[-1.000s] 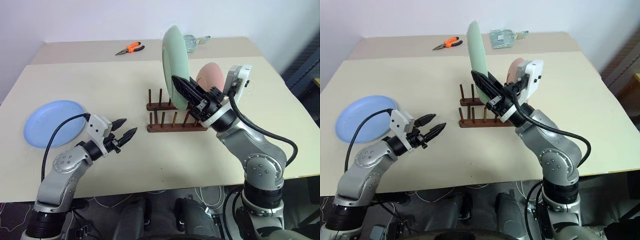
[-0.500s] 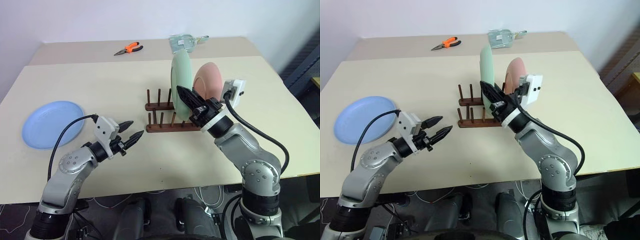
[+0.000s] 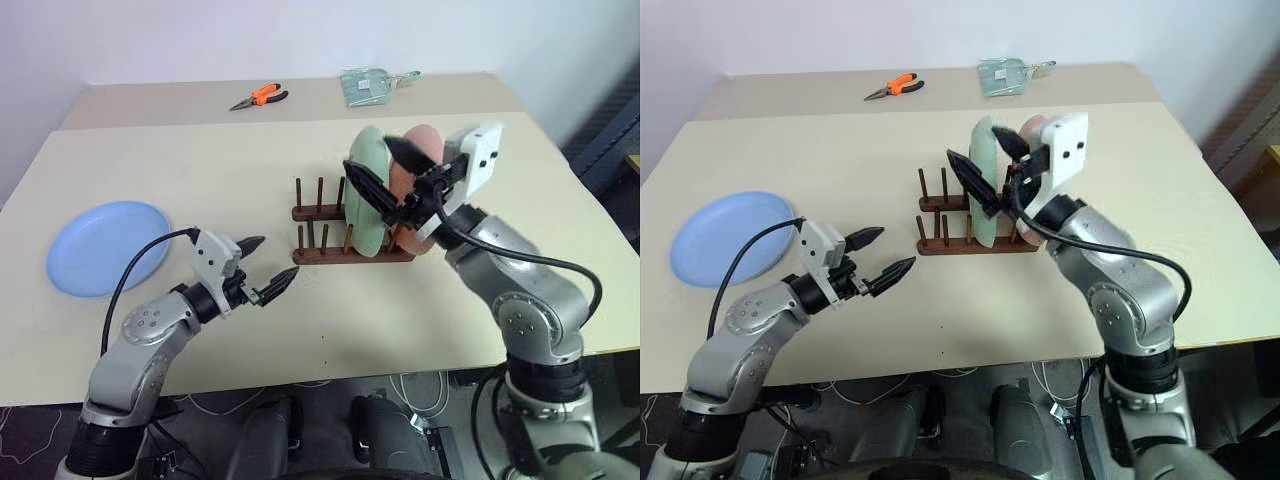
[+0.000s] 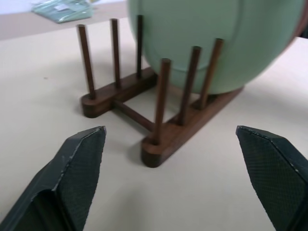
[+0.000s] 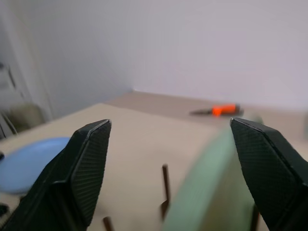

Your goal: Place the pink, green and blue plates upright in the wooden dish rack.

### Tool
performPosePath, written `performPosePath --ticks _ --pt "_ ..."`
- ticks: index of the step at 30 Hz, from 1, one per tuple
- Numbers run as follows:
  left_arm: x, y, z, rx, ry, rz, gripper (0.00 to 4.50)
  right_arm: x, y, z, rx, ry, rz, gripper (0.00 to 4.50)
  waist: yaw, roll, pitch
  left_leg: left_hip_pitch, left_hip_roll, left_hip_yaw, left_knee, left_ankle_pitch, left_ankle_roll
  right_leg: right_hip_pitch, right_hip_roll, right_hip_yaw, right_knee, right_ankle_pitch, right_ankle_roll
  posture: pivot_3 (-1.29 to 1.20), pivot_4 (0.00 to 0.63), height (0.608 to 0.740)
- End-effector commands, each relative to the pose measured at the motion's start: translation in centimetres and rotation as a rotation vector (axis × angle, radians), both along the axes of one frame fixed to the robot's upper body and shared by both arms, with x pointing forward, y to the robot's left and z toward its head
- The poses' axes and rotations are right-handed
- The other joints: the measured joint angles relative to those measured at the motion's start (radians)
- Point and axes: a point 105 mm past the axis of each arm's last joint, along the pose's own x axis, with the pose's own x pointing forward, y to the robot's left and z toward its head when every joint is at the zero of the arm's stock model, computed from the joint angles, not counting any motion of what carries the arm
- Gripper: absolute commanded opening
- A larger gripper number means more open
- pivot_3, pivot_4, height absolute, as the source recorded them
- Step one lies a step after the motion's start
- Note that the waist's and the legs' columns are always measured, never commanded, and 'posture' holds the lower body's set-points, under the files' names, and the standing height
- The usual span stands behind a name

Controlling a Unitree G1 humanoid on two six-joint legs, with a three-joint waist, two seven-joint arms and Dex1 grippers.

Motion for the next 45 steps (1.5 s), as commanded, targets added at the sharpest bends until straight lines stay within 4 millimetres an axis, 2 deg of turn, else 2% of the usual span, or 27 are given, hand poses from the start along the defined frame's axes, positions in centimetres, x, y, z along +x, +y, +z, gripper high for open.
performPosePath --ticks 1,4,8,9,10,12,15,17,19,25,28,33,35,36,41,45 --pt "1.0 1.9 1.2 -0.023 -0.045 0.105 4.5 -0.3 0.2 2.0 -0.126 -0.171 -0.017 4.15 0.0 0.0 0.0 0.0 0.0 0.0 0.0 0.0 0.0 0.0 0.0 0.0 0.0 0.0 0.0 0.0 0.15 0.74" --pt "2.5 4.7 1.4 -0.053 -0.045 0.285 4.5 0.4 0.2 2.6 -0.296 -0.3 -0.056 4.33 0.001 0.0 0.0 0.0 0.0 0.0 0.002 0.0 0.0 0.001 0.0 0.0 0.0 0.0 0.0 0.0 0.15 0.74" --pt "4.2 10.9 2.6 -0.084 -0.09 0.656 4.5 0.3 2.0 3.9 -0.426 -0.452 0.013 4.33 -0.001 -0.001 0.0 0.0 0.0 0.0 0.002 0.0 0.001 0.001 0.0 -0.001 0.0 0.001 0.001 0.0 0.15 0.74" --pt "4.4 13.8 3.1 -0.092 -0.092 0.829 4.5 0.0 3.3 3.5 -0.501 -0.499 0.066 4.33 -0.001 -0.001 0.0 0.0 0.0 0.0 0.002 0.001 0.003 0.0 0.0 -0.001 0.001 0.002 0.003 0.0 0.15 0.74" --pt "4.2 16.8 3.2 -0.098 -0.081 1.012 4.5 -0.3 4.6 2.9 -0.563 -0.538 0.124 4.33 -0.001 -0.001 0.0 0.0 0.0 0.0 0.002 0.001 0.003 0.001 0.001 -0.002 0.001 0.002 0.004 0.0 0.15 0.74" --pt "2.7 21.6 3.2 -0.122 -0.046 1.311 4.5 -0.7 6.3 1.6 -0.618 -0.569 0.206 4.33 -0.002 -0.004 0.0 0.0 0.001 0.0 0.003 0.001 0.004 0.0 0.001 -0.002 0.002 0.003 0.005 0.0 0.15 0.74" --pt "0.6 24.6 3.1 -0.156 -0.007 1.511 4.5 -1.2 7.5 -0.2 -0.634 -0.564 0.278 4.33 0.0 -0.005 -0.001 0.0 0.002 0.0 0.003 0.001 0.003 0.001 0.001 -0.006 0.002 0.003 0.006 0.0 0.15 0.74" --pt "-0.7 25.6 2.7 -0.217 0.035 1.582 4.5 -1.6 8.2 -1.2 -0.629 -0.552 0.32 4.33 0.006 -0.007 -0.001 0.0 0.002 0.001 0.004 0.002 0.001 0.002 0.0 -0.008 0.001 0.003 0.006 0.0 0.15 0.74" --pt "-1.3 25.7 2.1 -0.261 0.083 1.592 4.5 -1.7 8.5 -1.6 -0.627 -0.546 0.344 4.33 0.006 -0.007 0.0 0.0 0.002 0.001 0.005 0.001 -0.002 0.003 -0.001 -0.009 0.001 0.003 0.006 0.0 0.15 0.74" --pt "-1.5 22.6 -2.0 -0.556 0.358 1.433 4.5 -1.8 8.6 -2.1 -0.61 -0.528 0.361 4.33 0.003 -0.009 -0.001 0.001 0.002 0.0 0.007 0.001 -0.002 0.004 -0.005 -0.016 0.002 0.004 0.006 0.0 0.15 0.74" --pt "-2.3 22.8 -3.3 -0.643 0.418 1.49 3.67 -1.8 8.5 -2.3 -0.612 -0.527 0.359 4.5 0.002 -0.009 -0.001 0.001 0.002 0.0 0.006 0.002 -0.005 0.003 -0.008 -0.024 0.003 0.004 0.006 0.0 0.15 0.74" --pt "-1.6 22.7 -2.9 -0.666 0.415 1.468 1.28 -1.5 8.1 -2.6 -0.616 -0.507 0.337 4.5 0.002 -0.009 -0.001 0.001 0.002 0.0 0.006 0.003 -0.006 0.003 -0.008 -0.025 0.003 0.004 0.006 0.0 0.15 0.74" --pt "-0.4 21.9 -1.5 -0.642 0.365 1.388 0.24 -1.3 7.9 -2.7 -0.622 -0.494 0.325 4.5 0.005 -0.009 -0.001 0.001 0.002 0.0 0.006 0.003 -0.006 0.003 -0.008 -0.025 0.003 0.004 0.006 0.0 0.15 0.74" --pt "0.4 21.2 -0.2 -0.616 0.314 1.327 0.07 -1.2 7.9 -2.7 -0.625 -0.491 0.32 4.5 0.005 -0.009 -0.001 0.001 0.002 0.0 0.006 0.003 -0.006 0.004 -0.009 -0.026 0.003 0.004 0.006 0.0 0.15 0.74" --pt "3.3 16.0 6.3 -0.415 0.078 1.022 0.07 -1.2 7.9 -2.5 -0.653 -0.536 0.296 4.5 0.003 -0.009 -0.001 0.001 0.002 0.0 0.006 0.003 -0.006 0.004 -0.009 -0.026 0.003 0.004 0.005 0.0 0.15 0.74" --pt "4.4 11.1 10.7 -0.337 -0.039 0.799 0.07 -1.5 8.3 -2.7 -0.689 -0.593 0.293 4.5 0.0 -0.009 0.0 0.001 0.002 0.001 0.005 0.004 -0.007 0.003 -0.009 -0.026 0.003 0.004 0.005 0.0 0.15 0.74"
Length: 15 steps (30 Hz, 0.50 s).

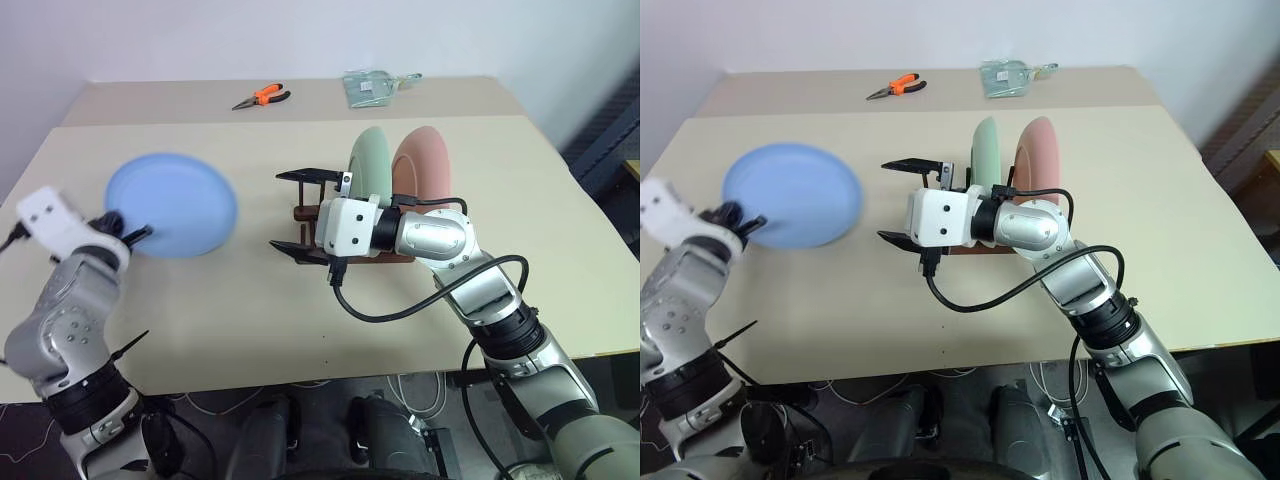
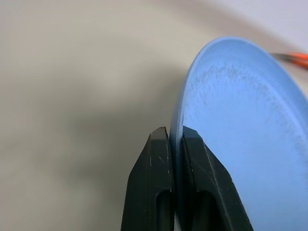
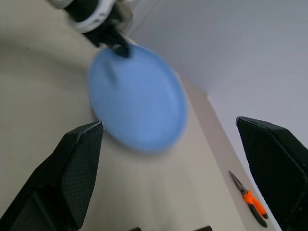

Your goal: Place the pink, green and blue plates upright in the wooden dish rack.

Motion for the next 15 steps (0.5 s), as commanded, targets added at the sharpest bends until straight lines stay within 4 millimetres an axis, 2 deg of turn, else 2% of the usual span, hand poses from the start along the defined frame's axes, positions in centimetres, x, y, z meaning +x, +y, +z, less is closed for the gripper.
performPosePath --ticks 1,4,10,13,15 --pt "0.0 -4.3 5.3 0.102 -0.162 -0.172 0.07 -0.5 0.4 0.8 -0.002 -0.106 0.009 4.5 -0.001 0.0 0.0 0.0 0.0 0.0 0.0 0.0 0.0 0.0 0.0 0.0 0.0 0.0 0.0 0.0 0.15 0.74" --pt "0.1 -6.2 7.1 0.105 -0.2 -0.244 0.07 0.1 0.9 -0.4 -0.079 -0.174 -0.015 4.5 -0.003 0.0 0.0 0.0 0.0 0.0 0.0 0.0 -0.001 0.0 0.001 0.0 0.0 0.0 0.0 0.0 0.15 0.74" --pt "-0.2 -8.3 8.4 0.097 -0.227 -0.341 0.07 2.2 2.0 -1.2 -0.118 -0.227 -0.082 4.5 -0.004 0.0 0.001 0.0 0.0 0.0 0.0 0.002 -0.002 0.0 0.002 0.0 0.001 0.0 0.0 0.0 0.15 0.74" --pt "-0.4 -8.5 8.2 0.098 -0.217 -0.352 0.0 3.0 2.2 -1.1 -0.125 -0.255 -0.111 3.65 -0.002 0.0 0.001 0.0 0.0 0.0 0.0 0.002 -0.002 0.0 0.003 0.0 0.001 0.0 0.0 0.0 0.15 0.74" --pt "-0.6 -8.7 8.1 0.092 -0.219 -0.371 0.0 3.3 2.2 -1.0 -0.131 -0.268 -0.126 2.7 0.001 0.0 0.001 0.0 0.0 0.0 0.0 0.002 -0.002 0.0 0.003 0.0 0.001 0.0 0.0 0.0 0.15 0.74"
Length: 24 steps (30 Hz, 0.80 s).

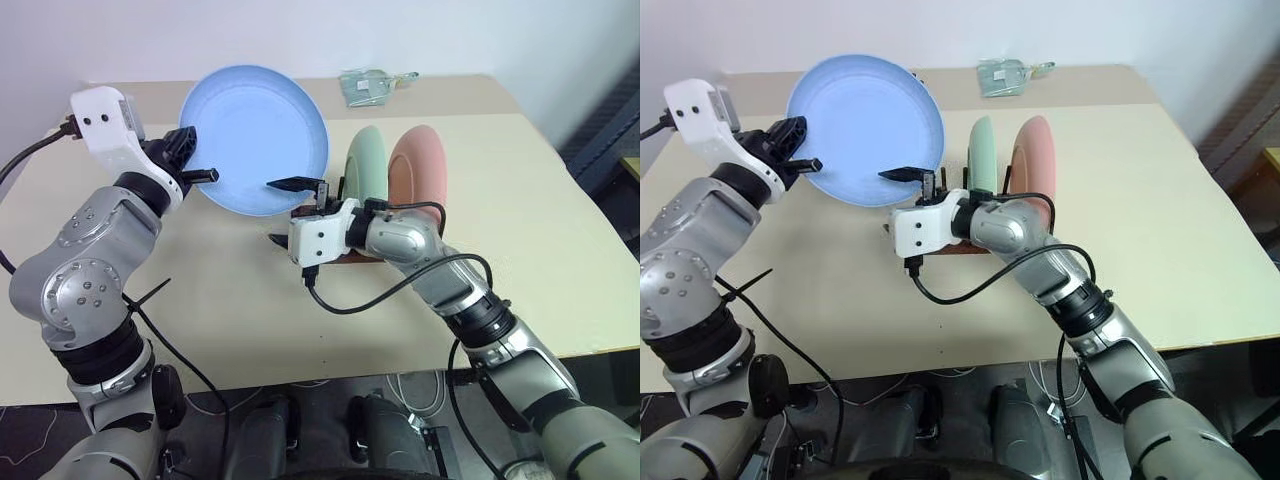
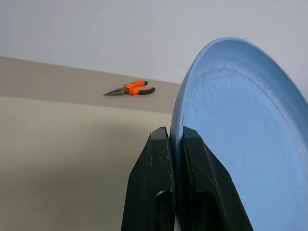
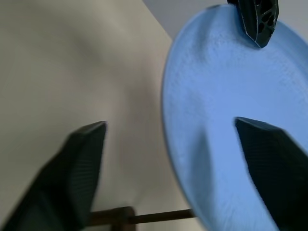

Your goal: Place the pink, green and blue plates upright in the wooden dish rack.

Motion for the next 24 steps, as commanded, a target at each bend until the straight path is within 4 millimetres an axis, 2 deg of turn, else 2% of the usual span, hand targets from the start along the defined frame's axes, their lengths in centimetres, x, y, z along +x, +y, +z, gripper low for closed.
performPosePath --ticks 1,4,5,7,9,13,15,17,19,20,21,22,24 --pt "-1.1 -0.6 1.7 0.007 -0.076 -0.034 0.0 0.0 0.5 1.3 0.015 -0.07 0.003 2.19 0.001 0.0 0.0 0.0 0.0 0.0 0.0 0.0 0.0 0.0 0.0 0.0 0.0 0.0 0.0 0.0 0.15 0.74" --pt "-1.2 -0.5 1.2 0.006 -0.066 -0.032 0.0 -0.1 0.6 1.5 0.017 -0.079 0.007 0.65 -0.001 0.0 0.0 0.0 0.0 0.0 0.0 0.0 0.0 0.0 0.0 0.0 0.0 0.0 0.0 0.0 0.15 0.74" --pt "-1.2 -0.5 1.2 -0.003 -0.067 -0.035 0.34 -0.2 0.6 1.5 0.018 -0.083 0.011 0.1 -0.001 0.0 0.0 0.0 0.0 0.0 0.0 0.0 0.0 0.0 0.001 0.0 0.0 0.0 0.0 0.0 0.15 0.74" --pt "-1.3 -0.4 1.5 -0.035 -0.092 -0.044 1.07 -0.3 0.7 1.7 0.019 -0.096 0.019 0.0 -0.002 0.0 0.0 0.001 0.0 0.0 0.0 0.0 -0.001 0.0 0.001 -0.001 0.0 0.0 0.0 0.0 0.15 0.74" --pt "-1.5 0.0 2.7 -0.084 -0.158 -0.028 2.04 -0.6 0.7 1.8 0.02 -0.111 0.028 0.0 -0.002 0.0 0.001 0.0 0.0 0.0 0.0 0.001 -0.001 0.0 0.001 -0.001 0.0 0.0 0.0 0.0 0.15 0.74" --pt "-1.8 4.7 5.2 -0.232 -0.292 0.169 4.04 -0.9 0.8 2.0 0.032 -0.124 0.038 0.0 -0.001 -0.001 0.001 0.0 0.0 0.0 0.0 0.001 -0.001 0.0 0.001 -0.001 0.0 0.0 0.0 0.0 0.15 0.74" --pt "-2.1 7.4 5.3 -0.221 -0.311 0.288 4.04 -1.0 0.7 2.0 0.04 -0.131 0.041 0.0 -0.005 -0.001 0.001 0.001 0.0 0.0 0.0 0.001 -0.001 0.0 0.001 -0.001 0.0 0.0 0.0 0.0 0.15 0.74" --pt "-2.8 10.2 5.0 -0.036 -0.326 0.434 4.04 -1.2 0.5 2.7 0.094 -0.137 0.042 0.0 -0.011 -0.001 0.001 0.001 0.0 0.0 -0.001 0.001 -0.002 0.0 0.002 -0.001 0.0 0.0 0.0 0.0 0.15 0.74" --pt "-3.4 12.3 3.8 0.133 -0.31 0.533 4.04 -1.8 0.2 4.4 0.21 -0.13 0.058 0.0 -0.011 0.0 0.001 0.001 0.001 0.001 -0.002 0.002 -0.003 0.0 0.006 -0.001 0.0 0.0 0.0 0.0 0.15 0.74" --pt "-3.5 12.7 3.1 0.209 -0.29 0.554 4.04 -2.1 0.0 5.0 0.258 -0.122 0.068 0.0 -0.009 0.0 0.001 0.001 0.002 0.001 -0.003 0.002 -0.003 0.0 0.006 -0.001 -0.001 0.0 0.0 0.0 0.15 0.74" --pt "-3.2 12.4 1.3 0.32 -0.246 0.534 4.04 -2.7 -0.3 6.1 0.341 -0.096 0.088 0.0 -0.006 0.0 0.001 0.001 0.002 0.001 -0.002 0.002 -0.003 0.0 0.006 -0.001 0.0 0.0 0.0 0.0 0.15 0.74" --pt "-3.0 11.7 -0.3 0.42 -0.208 0.498 4.04 -3.2 -0.6 6.9 0.408 -0.069 0.108 0.0 -0.005 0.0 0.001 0.001 0.003 0.001 -0.003 0.002 -0.003 0.0 0.007 -0.001 -0.001 0.0 -0.001 0.0 0.15 0.74" --pt "-2.8 9.6 -3.3 0.499 -0.171 0.382 4.04 -4.3 -1.5 8.2 0.543 0.028 0.153 0.0 0.004 0.0 0.002 0.001 0.003 0.001 -0.003 0.001 -0.003 0.0 0.005 -0.001 -0.002 0.0 -0.002 0.0 0.15 0.74"
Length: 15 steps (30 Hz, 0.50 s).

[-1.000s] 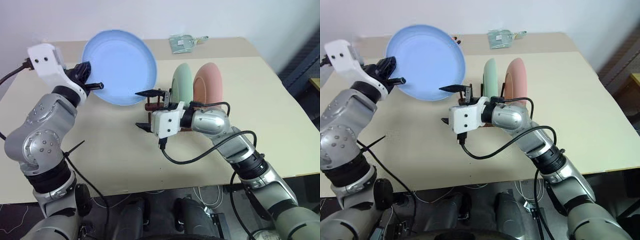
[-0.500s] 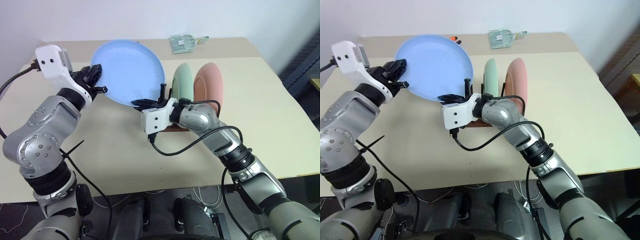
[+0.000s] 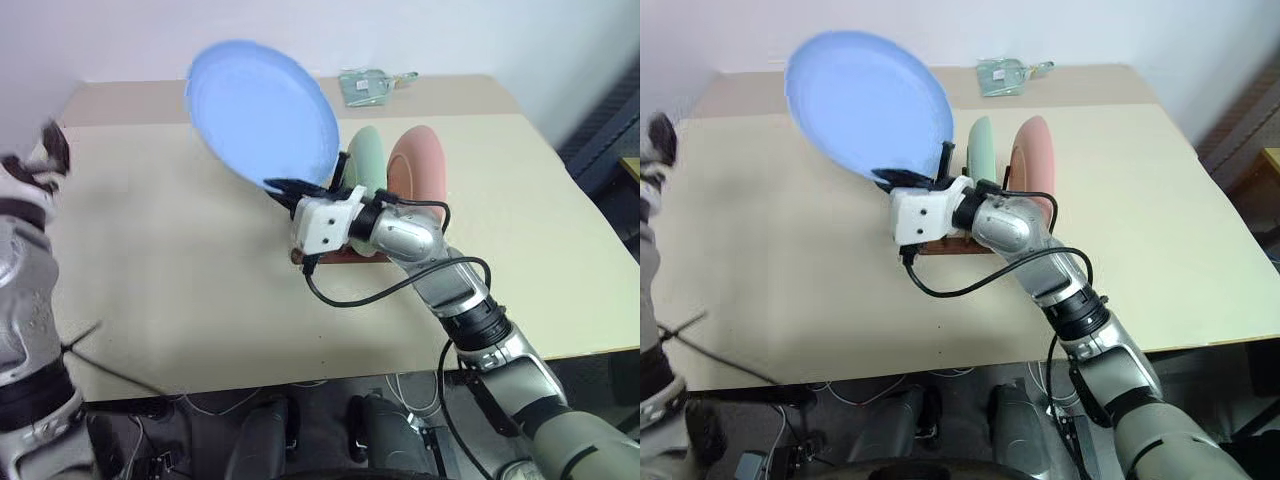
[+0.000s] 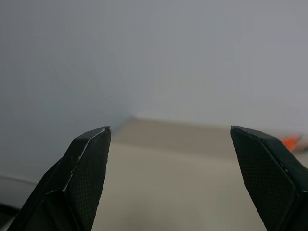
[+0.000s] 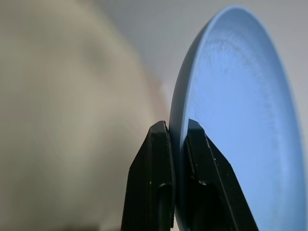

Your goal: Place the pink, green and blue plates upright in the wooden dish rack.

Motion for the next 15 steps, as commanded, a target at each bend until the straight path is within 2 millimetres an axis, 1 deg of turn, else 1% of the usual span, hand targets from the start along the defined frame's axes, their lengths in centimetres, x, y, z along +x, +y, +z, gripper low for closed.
performPosePath --ticks 1,2,3,4,7,8,10,12,15 --pt "0.4 -4.3 -2.3 0.129 0.029 -0.172 4.04 -2.6 -1.4 4.1 0.243 0.055 0.107 0.0 0.006 0.0 0.0 0.0 0.0 0.0 0.0 0.0 0.0 0.0 -0.002 0.0 0.0 0.0 0.0 0.0 0.15 0.74" --pt "0.4 -5.7 -3.9 0.135 0.058 -0.22 4.04 -3.0 -1.9 4.6 0.306 0.124 0.134 0.0 0.007 0.0 0.0 0.0 0.0 0.0 0.0 0.0 0.0 0.0 -0.004 0.0 -0.001 0.0 -0.001 0.0 0.15 0.74" --pt "0.3 -6.7 -4.9 0.141 0.076 -0.249 4.04 -3.3 -2.1 4.8 0.343 0.171 0.152 0.0 0.005 -0.001 0.0 0.0 0.0 -0.001 0.0 0.0 0.0 -0.001 -0.004 -0.001 -0.001 0.001 -0.002 0.0 0.15 0.74" --pt "0.3 -8.0 -6.5 0.128 0.102 -0.293 4.04 -3.7 -2.4 5.0 0.397 0.246 0.178 0.0 0.004 0.0 0.0 0.0 0.0 -0.001 0.0 -0.001 0.0 -0.001 -0.004 -0.001 -0.002 0.001 -0.003 0.0 0.15 0.74" --pt "0.0 -10.8 -10.0 0.104 0.168 -0.389 4.04 -4.5 -2.6 5.0 0.527 0.438 0.21 0.0 0.0 0.0 0.0 -0.001 0.0 0.0 -0.001 -0.001 0.002 -0.002 -0.006 0.0 -0.001 0.002 -0.004 0.0 0.15 0.74" --pt "-0.1 -11.2 -10.8 0.089 0.185 -0.406 4.04 -4.5 -2.6 4.9 0.566 0.496 0.207 0.0 -0.002 0.0 0.0 -0.001 0.001 0.0 -0.003 -0.003 0.004 -0.003 -0.006 0.0 -0.001 0.002 -0.004 0.0 0.15 0.74" --pt "0.0 -11.8 -11.6 0.062 0.198 -0.428 4.04 -4.5 -2.5 4.6 0.616 0.589 0.212 0.0 -0.003 0.001 0.0 -0.001 0.001 0.002 -0.006 -0.003 0.005 -0.006 -0.006 0.0 0.0 0.003 -0.006 0.0 0.15 0.74" --pt "0.1 -12.1 -11.8 0.045 0.201 -0.44 4.04 -4.7 -2.2 4.3 0.645 0.669 0.229 0.0 -0.003 0.001 -0.001 -0.001 0.002 0.003 -0.009 -0.001 0.002 -0.009 -0.006 0.0 0.001 0.003 -0.008 0.0 0.15 0.74" --pt "0.2 -12.4 -12.0 0.048 0.203 -0.451 4.04 -4.6 -1.9 4.3 0.687 0.745 0.245 0.0 -0.003 0.001 -0.001 0.0 0.002 0.003 -0.012 -0.001 0.001 -0.01 -0.006 0.0 0.001 0.003 -0.009 0.0 0.15 0.74"
